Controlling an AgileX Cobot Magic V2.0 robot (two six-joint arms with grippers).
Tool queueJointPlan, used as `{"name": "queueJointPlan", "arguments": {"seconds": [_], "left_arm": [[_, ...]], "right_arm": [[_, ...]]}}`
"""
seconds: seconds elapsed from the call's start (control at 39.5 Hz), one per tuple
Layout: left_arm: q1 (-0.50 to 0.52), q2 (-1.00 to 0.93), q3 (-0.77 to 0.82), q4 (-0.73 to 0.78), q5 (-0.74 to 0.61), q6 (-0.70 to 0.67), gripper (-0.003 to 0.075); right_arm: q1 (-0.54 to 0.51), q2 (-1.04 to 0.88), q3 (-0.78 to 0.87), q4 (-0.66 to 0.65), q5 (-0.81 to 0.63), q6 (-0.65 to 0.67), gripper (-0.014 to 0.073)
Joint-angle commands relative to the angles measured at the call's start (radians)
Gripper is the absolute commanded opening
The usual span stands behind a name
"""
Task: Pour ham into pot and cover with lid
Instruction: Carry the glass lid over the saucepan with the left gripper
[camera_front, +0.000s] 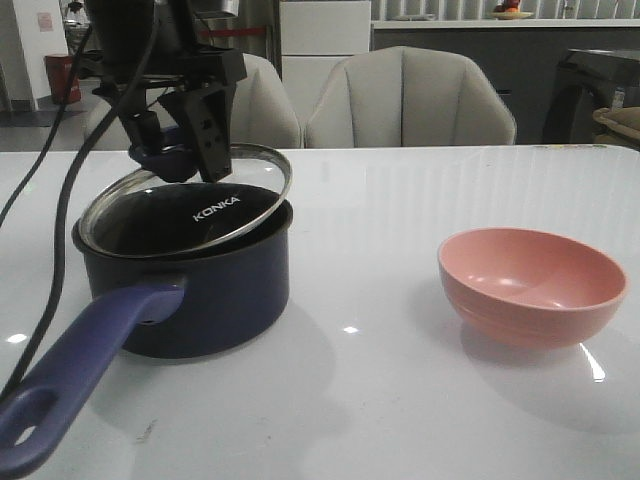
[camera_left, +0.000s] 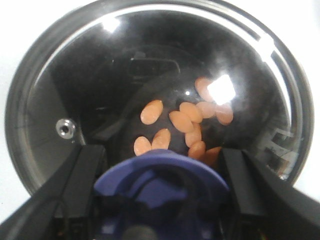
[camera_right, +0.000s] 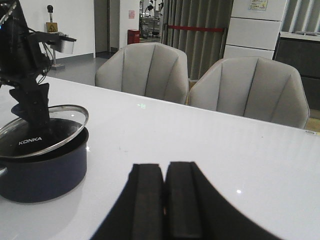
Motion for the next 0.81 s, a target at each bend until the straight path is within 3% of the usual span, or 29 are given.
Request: {"name": "queueJointPlan", "arguments": {"seconds": [0.0,0.79], "left_arm": [[-0.007,-0.057,-0.026,-0.004,0.054,-0.001,0.0115],[-0.007,-0.094,-0.011,-0.023,0.054,0.025,0.0117]], "right_arm": [[0.000,0.010,-0.027,-0.008,-0.082,-0.008,0.0136],[0.000,0.010,-0.027,-0.008,-0.082,-0.008,0.0136]]}}
